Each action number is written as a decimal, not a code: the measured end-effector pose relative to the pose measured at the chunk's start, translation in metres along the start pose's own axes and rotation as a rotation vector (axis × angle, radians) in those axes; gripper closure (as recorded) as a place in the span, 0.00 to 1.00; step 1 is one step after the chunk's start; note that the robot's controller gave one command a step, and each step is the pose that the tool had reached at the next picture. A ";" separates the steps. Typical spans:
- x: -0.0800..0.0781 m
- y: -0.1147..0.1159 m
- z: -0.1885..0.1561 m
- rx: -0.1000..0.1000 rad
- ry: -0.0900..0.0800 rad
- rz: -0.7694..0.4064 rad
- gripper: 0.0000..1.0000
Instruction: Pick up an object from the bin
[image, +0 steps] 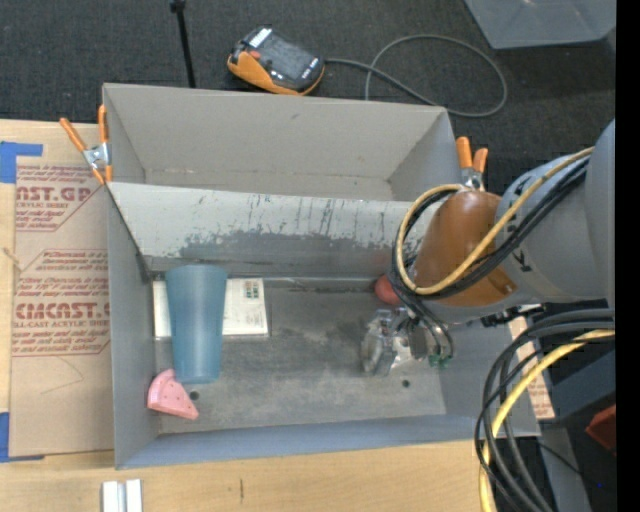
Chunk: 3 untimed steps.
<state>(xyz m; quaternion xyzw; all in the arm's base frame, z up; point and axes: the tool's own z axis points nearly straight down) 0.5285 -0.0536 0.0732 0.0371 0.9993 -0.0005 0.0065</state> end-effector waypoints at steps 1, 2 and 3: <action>-0.034 -0.035 -0.036 -0.004 0.006 0.046 1.00; -0.063 -0.100 -0.157 0.005 -0.012 -0.261 0.00; -0.061 -0.097 -0.153 0.001 -0.004 -0.263 0.00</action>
Offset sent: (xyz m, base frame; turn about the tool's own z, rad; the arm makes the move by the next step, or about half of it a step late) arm 0.0510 -0.1017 0.1538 -0.2643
